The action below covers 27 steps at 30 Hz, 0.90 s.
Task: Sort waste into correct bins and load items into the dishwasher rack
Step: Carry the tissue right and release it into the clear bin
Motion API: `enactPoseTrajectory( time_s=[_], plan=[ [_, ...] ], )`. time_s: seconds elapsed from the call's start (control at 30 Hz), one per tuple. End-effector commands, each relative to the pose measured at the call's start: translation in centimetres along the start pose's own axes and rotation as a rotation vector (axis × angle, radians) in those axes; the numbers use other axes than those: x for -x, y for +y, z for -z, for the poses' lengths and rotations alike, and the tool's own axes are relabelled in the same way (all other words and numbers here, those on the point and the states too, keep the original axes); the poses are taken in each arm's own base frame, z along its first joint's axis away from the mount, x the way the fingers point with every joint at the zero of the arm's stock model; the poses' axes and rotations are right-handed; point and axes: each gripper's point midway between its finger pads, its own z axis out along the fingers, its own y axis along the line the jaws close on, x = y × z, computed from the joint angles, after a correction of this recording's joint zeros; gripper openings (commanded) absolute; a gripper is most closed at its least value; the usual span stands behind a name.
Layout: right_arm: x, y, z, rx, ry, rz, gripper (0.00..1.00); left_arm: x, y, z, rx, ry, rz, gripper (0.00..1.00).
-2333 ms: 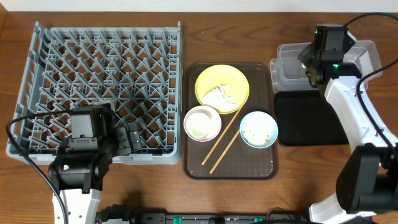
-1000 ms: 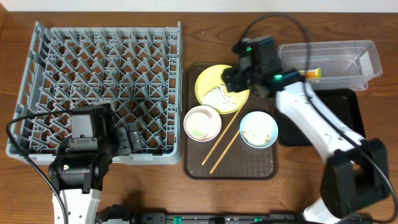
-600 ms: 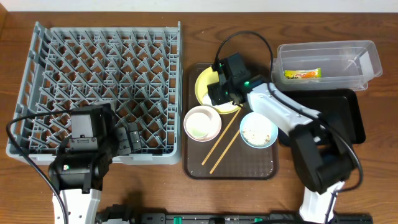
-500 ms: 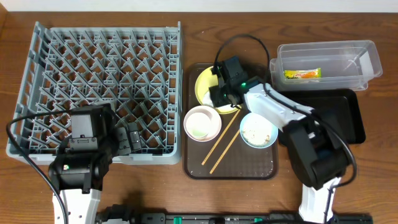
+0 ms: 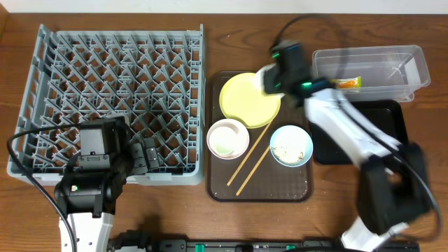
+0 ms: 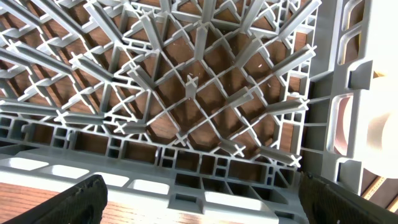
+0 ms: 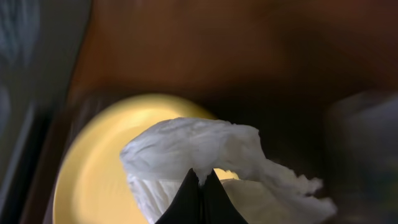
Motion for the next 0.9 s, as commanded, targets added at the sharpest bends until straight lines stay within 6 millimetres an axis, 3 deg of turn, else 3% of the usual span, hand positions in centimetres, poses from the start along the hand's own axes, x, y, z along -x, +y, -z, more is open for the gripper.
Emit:
enactPoseTrajectory(
  time_s=[0.0, 0.13, 0.33, 0.4, 0.43, 0.47, 0.53, 0.63, 0.73, 0.87],
  plan=[
    [4.8, -5.6, 3.7, -0.158, -0.158, -0.081, 0.01, 0.7, -0.2, 0.6, -0.005, -0.023, 0.006, 1.00],
    [7.3, -11.3, 5.8, -0.261, -0.246, -0.164, 0.01, 0.7, -0.2, 0.6, -0.005, -0.023, 0.006, 1.00],
    [6.4, -18.3, 5.6, -0.374, -0.217, -0.256, 0.04, 0.7, -0.2, 0.6, -0.005, -0.023, 0.006, 1.00],
    [5.6, -19.8, 5.2, -0.397, -0.192, -0.277, 0.15, 0.7, -0.2, 0.6, -0.005, -0.023, 0.006, 1.00],
    [5.3, -20.1, 5.1, -0.398, -0.179, -0.282, 0.30, 0.7, -0.2, 0.6, -0.004, -0.023, 0.006, 1.00],
    [5.0, -20.2, 5.0, -0.390, -0.167, -0.285, 0.48, 0.7, -0.2, 0.6, -0.005, -0.023, 0.006, 1.00],
    [4.8, -19.7, 5.0, -0.349, -0.149, -0.282, 0.65, 0.7, -0.2, 0.6, -0.004, -0.023, 0.006, 1.00],
    [5.2, -18.4, 5.6, -0.288, -0.145, -0.234, 0.66, 0.7, -0.2, 0.6, -0.005, -0.023, 0.006, 1.00],
    [5.4, -15.6, 6.8, -0.179, -0.131, -0.164, 0.64, 0.7, -0.2, 0.6, -0.004, -0.023, 0.006, 1.00],
    [3.3, -9.6, 8.7, 0.044, -0.025, -0.077, 0.64, 0.7, -0.2, 0.6, -0.004, -0.023, 0.006, 1.00]
  ],
)
